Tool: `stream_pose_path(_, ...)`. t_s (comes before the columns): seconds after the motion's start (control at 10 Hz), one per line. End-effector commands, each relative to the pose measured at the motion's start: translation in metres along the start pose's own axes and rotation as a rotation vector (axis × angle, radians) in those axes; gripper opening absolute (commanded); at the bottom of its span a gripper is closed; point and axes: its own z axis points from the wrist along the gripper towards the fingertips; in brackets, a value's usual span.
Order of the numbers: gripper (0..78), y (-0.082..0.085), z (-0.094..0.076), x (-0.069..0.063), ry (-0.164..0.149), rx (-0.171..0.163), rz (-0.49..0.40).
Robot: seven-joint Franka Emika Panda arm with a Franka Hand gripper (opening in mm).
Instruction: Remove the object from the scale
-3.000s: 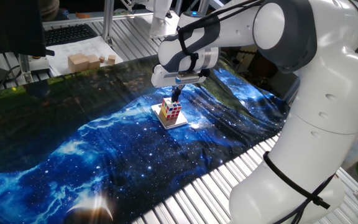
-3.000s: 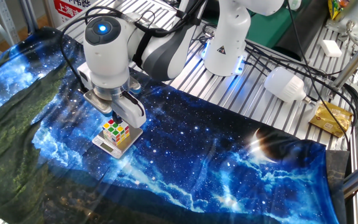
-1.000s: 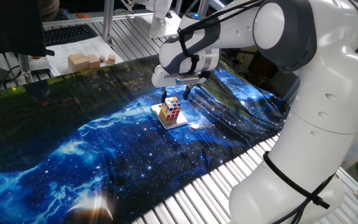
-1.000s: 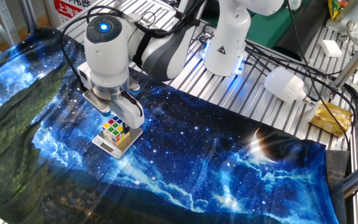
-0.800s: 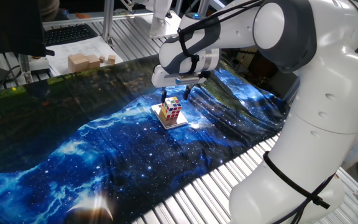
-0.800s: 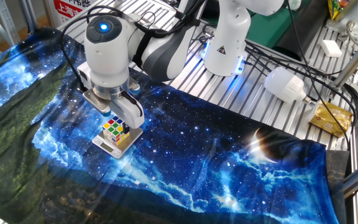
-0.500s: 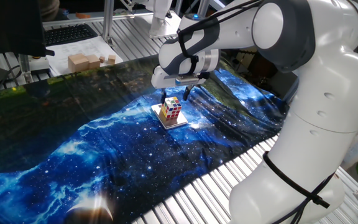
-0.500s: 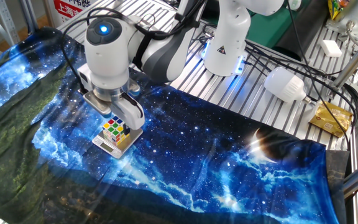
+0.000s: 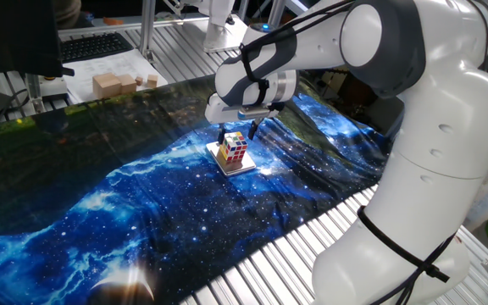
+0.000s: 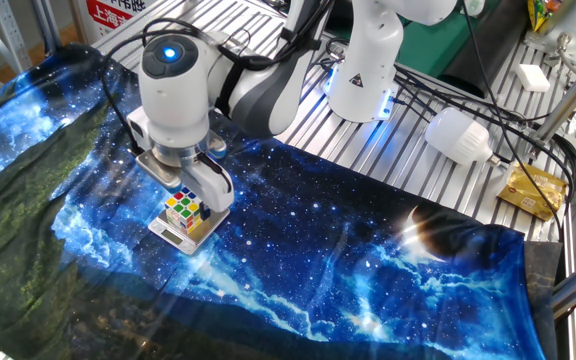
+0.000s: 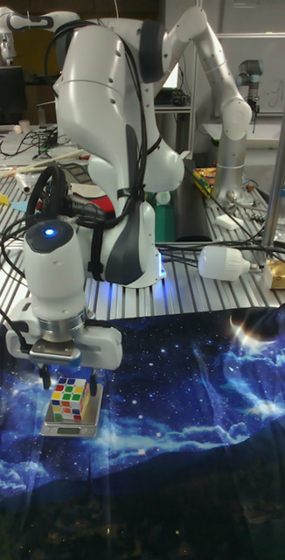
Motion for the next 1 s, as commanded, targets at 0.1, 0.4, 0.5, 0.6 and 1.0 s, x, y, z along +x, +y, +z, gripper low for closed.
stream_pose_path(0.1,77.3,0.0011,0.0071,0.0001,-0.013,-0.002,-0.005)
stream_pose_path(0.4,77.3,0.0013,0.0114,-0.0005,-0.013,-0.005,-0.014)
stream_pose_path(0.5,77.3,0.0014,0.0122,-0.0002,-0.013,-0.005,-0.014)
stream_pose_path(0.6,77.3,0.0013,0.0124,-0.0001,-0.013,-0.005,-0.014)
stream_pose_path(1.0,77.3,0.0015,0.0169,0.0001,-0.012,-0.006,-0.025)
